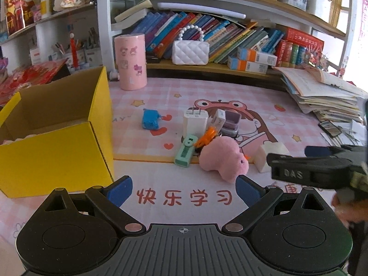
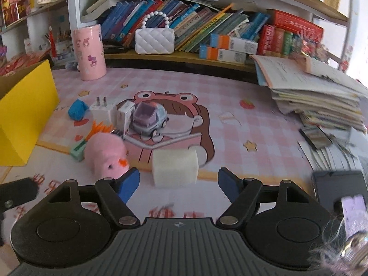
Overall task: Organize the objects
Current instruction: 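Grasp the white foam block with the right tool while the left tool grasps the pink plush chick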
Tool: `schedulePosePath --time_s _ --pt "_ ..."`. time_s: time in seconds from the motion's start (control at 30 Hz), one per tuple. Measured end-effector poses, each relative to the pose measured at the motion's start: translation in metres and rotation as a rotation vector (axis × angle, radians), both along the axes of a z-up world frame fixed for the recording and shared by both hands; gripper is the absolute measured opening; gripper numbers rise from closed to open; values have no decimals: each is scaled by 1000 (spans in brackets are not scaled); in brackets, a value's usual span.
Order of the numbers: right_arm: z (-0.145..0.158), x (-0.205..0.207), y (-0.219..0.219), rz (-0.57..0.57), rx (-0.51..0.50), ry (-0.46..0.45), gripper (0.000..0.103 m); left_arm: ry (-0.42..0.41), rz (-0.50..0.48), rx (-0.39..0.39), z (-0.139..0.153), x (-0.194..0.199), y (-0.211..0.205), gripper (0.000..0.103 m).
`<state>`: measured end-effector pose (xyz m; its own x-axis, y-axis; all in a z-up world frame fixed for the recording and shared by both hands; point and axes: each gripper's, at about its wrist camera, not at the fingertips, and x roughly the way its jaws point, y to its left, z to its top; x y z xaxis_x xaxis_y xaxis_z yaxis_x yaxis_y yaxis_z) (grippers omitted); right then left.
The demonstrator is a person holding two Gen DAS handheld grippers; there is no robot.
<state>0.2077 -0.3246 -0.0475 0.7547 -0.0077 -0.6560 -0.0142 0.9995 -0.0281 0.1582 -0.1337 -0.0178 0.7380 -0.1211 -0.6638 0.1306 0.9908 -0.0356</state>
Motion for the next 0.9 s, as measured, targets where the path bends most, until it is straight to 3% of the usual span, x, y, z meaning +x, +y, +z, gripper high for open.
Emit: schedulePosePath --time_s 0.13,0.2,0.27,0.37,0.6,0.77,0.9 --pt "-11 25 -3 20 10 31 72 8 20 1 0 4 -1 98" --pt "-16 33 -4 36 25 48 66 15 33 -9 0 7 -1 98" --pt "-20 38 -5 52 40 59 53 23 43 -24 -1 10 -1 98" --pt "-18 35 -11 57 68 49 47 38 41 -63 -2 17 -4 96" --pt "-2 5 -36 25 155 57 46 103 33 -177 -17 58 -23 90" --pt "4 -18 -46 -1 148 44 46 145 77 -185 -31 91 -40 87" --pt "5 -28 -47 -1 121 48 46 174 84 -152 -43 106 -52 77"
